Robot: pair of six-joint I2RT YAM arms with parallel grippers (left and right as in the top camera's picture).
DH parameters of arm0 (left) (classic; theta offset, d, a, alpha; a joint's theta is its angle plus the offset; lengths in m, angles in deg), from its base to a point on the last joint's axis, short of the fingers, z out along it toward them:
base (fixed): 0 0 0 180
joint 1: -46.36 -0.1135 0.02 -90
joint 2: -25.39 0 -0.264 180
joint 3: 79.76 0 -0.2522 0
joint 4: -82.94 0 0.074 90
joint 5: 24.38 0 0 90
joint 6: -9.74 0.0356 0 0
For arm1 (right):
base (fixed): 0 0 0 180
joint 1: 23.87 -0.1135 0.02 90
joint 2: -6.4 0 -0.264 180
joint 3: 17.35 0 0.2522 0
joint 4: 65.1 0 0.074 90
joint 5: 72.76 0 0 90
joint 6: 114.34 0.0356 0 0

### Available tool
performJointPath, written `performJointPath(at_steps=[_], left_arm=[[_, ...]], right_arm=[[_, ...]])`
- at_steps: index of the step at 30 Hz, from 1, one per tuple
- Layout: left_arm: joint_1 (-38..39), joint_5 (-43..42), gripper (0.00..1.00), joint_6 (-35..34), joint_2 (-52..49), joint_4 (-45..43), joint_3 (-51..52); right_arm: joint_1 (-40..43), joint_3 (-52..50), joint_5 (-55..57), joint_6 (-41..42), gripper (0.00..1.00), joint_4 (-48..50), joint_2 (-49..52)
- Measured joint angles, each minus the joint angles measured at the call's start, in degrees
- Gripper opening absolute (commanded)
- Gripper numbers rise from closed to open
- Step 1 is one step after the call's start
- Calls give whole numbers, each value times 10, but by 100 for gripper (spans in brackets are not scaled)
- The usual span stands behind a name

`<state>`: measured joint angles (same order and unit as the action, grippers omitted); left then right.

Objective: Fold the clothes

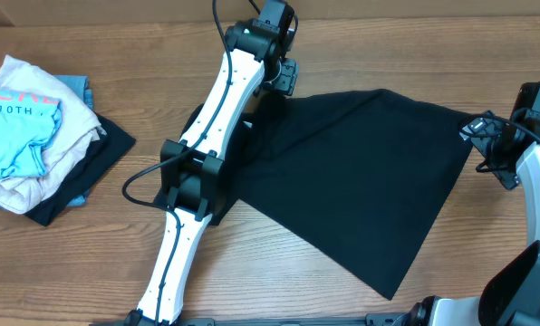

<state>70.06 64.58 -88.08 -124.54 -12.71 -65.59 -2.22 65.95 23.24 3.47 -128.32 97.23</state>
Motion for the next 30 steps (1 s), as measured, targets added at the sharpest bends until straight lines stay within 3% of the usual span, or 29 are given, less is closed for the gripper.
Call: performJointPath(at_steps=[11,13,16,17,24,30], left_arm=[[7,-4,56,21,-19,-26,9],[7,-4,42,21,-41,-25,9],[7,-4,10,26,-51,-25,11],[7,-4,4,23,-51,-26,11],[7,3,4,24,-51,-23,5],[7,42,4,25,-51,-20,-92]], right_arm=[[0,0,0,0,100,0,0],[0,0,0,0,100,0,0],[0,0,0,0,100,0,0],[0,0,0,0,100,0,0],[0,0,0,0,100,0,0],[0,0,0,0,100,0,0]])
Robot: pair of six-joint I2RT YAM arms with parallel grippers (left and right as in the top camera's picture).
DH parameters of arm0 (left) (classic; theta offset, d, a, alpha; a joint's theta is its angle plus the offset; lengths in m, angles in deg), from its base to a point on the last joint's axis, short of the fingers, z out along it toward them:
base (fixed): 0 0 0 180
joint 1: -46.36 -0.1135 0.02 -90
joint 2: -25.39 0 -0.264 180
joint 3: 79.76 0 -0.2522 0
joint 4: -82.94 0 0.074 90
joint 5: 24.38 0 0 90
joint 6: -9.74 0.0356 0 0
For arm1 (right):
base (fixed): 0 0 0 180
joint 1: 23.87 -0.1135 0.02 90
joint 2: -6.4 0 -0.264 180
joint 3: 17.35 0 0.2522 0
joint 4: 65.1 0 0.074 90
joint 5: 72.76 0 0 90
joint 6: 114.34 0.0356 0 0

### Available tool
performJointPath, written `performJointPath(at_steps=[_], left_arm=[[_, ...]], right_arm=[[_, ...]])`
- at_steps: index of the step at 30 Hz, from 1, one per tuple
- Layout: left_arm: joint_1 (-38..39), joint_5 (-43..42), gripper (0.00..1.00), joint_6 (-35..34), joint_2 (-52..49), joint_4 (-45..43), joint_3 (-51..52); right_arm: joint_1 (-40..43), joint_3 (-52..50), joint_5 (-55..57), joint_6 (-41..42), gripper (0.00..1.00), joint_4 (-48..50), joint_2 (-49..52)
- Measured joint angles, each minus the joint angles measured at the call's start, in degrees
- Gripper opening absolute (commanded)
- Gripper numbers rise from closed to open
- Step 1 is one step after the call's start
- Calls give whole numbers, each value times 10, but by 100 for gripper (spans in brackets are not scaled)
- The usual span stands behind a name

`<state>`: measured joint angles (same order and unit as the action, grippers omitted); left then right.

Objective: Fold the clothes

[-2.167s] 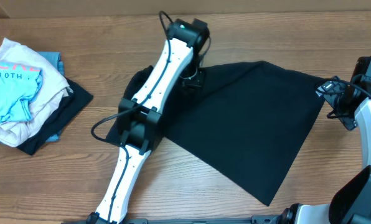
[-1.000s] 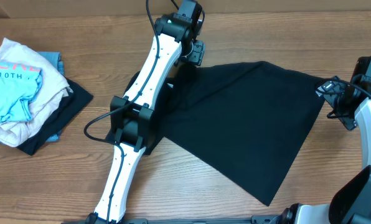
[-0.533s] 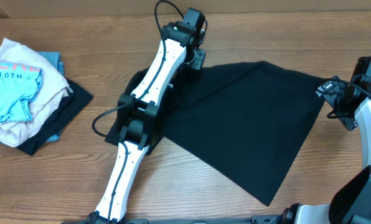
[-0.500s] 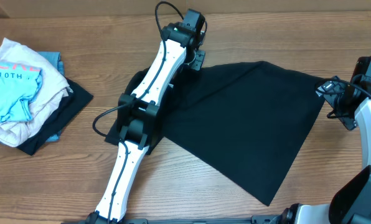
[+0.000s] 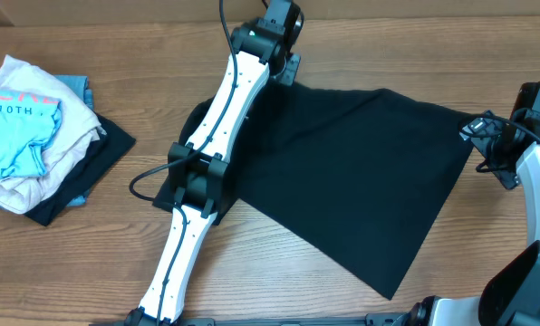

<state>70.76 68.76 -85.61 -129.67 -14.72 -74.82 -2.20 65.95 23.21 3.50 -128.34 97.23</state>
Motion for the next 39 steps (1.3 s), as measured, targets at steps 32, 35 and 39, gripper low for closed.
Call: performJointPath(at_steps=[32,35,39], left_arm=[[52,-125,72,-84,0,264,106],[51,-143,76,-82,0,274,92],[44,-149,85,-83,0,258,16]], right_arm=[[0,0,0,0,100,0,0],[0,0,0,0,100,0,0],[0,0,0,0,100,0,0]])
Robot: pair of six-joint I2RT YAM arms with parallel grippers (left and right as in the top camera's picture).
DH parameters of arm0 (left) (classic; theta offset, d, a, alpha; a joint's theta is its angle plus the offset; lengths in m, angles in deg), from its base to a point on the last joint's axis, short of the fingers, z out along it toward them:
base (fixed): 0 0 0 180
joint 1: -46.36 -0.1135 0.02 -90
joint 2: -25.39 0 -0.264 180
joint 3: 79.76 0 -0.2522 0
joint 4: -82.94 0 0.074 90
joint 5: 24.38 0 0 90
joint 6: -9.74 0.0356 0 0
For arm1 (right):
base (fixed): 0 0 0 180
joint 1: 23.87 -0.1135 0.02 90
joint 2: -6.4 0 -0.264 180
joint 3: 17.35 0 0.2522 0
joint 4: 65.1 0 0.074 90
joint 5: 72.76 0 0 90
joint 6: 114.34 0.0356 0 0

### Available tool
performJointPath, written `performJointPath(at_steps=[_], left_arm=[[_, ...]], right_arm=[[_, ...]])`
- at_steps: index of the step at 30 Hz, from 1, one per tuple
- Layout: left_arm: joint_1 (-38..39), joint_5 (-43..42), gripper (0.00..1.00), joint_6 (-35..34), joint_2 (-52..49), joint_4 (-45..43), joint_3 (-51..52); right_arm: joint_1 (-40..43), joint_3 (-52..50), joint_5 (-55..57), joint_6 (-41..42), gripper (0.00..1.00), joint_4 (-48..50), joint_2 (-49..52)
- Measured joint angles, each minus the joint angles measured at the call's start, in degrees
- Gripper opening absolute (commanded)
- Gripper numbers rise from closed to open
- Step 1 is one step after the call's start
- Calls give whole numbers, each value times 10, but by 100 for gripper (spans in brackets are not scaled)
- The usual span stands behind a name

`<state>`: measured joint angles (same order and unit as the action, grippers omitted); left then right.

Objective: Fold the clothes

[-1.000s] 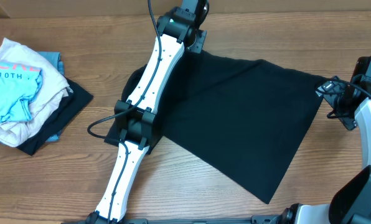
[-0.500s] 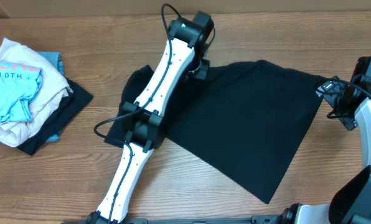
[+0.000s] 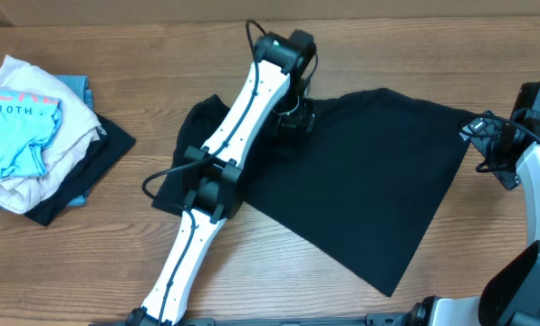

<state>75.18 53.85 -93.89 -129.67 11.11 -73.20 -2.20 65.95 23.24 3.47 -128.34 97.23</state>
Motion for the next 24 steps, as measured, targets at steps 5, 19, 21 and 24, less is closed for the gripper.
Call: performJointPath(at_steps=[5,19,21,24], left_arm=[[-1,35,86,-23,0,-69,-3],[-65,82,92,-79,0,-116,4],[-72,79,93,-79,0,-115,4],[-84,77,94,-79,0,-114,4]], right_arm=[[0,0,0,0,100,0,0],[0,0,0,0,100,0,0],[0,0,0,0,100,0,0],[0,0,0,0,100,0,0]])
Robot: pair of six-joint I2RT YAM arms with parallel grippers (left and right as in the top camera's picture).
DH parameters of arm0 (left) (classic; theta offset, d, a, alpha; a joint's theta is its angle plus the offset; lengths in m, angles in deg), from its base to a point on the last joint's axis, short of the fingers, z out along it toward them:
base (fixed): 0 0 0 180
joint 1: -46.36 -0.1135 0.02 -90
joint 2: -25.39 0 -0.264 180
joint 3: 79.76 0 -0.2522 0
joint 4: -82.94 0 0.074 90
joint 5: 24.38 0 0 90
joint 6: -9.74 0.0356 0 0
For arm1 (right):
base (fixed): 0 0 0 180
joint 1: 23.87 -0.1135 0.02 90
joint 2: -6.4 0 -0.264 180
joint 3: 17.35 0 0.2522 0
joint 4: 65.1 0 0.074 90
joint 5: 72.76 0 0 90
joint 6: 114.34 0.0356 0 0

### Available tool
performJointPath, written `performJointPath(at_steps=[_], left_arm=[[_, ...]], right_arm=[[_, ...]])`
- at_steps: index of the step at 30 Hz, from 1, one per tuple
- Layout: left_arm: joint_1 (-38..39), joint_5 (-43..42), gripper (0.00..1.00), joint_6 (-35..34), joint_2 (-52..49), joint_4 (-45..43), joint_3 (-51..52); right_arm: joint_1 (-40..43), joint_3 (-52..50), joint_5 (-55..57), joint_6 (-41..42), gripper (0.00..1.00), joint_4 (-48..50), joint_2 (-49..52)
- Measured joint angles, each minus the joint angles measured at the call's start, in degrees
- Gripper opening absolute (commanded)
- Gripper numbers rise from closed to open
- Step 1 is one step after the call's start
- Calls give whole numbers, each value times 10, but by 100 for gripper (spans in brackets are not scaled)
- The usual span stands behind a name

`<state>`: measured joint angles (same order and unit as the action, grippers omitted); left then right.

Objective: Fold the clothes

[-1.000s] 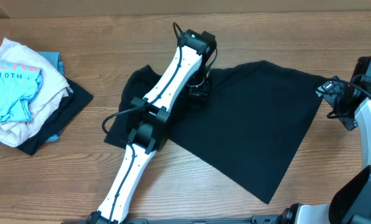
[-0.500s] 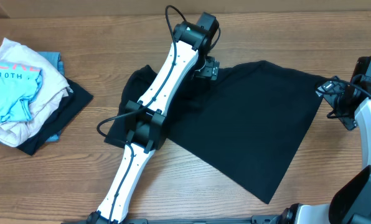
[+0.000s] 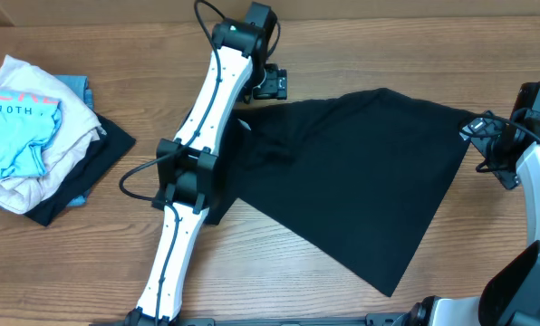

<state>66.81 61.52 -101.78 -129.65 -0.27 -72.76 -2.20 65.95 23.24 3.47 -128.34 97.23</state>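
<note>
A black garment [image 3: 361, 172] lies spread flat across the middle and right of the wooden table. My left arm reaches up the table, and its gripper [image 3: 270, 85] hovers at the garment's upper left edge; whether its fingers are open is too small to tell. My right gripper [image 3: 477, 134] sits at the garment's far right corner, which is drawn to a point between its fingers. The left arm covers part of the garment's left side.
A pile of clothes [image 3: 34, 136] in light blue, white and dark fabric lies at the table's left edge. The left arm's base link [image 3: 184, 177] stands over the garment's left edge. Bare wood [image 3: 279, 263] shows in front.
My left gripper has moved up and to the left, from over the garment's upper middle to its upper left edge. The cloth flap left of the arm no longer shows. The right arm has not moved.
At first my left gripper was at the garment's upper left corner, then slightly farther back. Then it was down over the cloth nearer the middle. Now it is back at the upper left edge. The right gripper stayed at the right corner throughout.
</note>
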Motion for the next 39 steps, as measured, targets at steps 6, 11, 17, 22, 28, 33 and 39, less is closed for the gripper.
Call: performJointPath(at_steps=[6,11,17,22,28,33,39], left_arm=[[-10,0,94,0,0,-3,9],[-15,3,92,0,0,37,36],[-40,17,91,0,0,78,41],[-40,58,87,0,0,96,72],[-41,52,81,0,0,95,88],[-41,4,82,0,18,94,-1],[-39,-63,59,-11,40,65,5]], right_arm=[[0,0,0,0,100,0,0],[0,0,0,0,100,0,0],[0,0,0,0,100,0,0],[0,0,0,0,100,0,0],[0,0,0,0,100,0,0],[0,0,0,0,100,0,0],[0,0,0,0,100,0,0]])
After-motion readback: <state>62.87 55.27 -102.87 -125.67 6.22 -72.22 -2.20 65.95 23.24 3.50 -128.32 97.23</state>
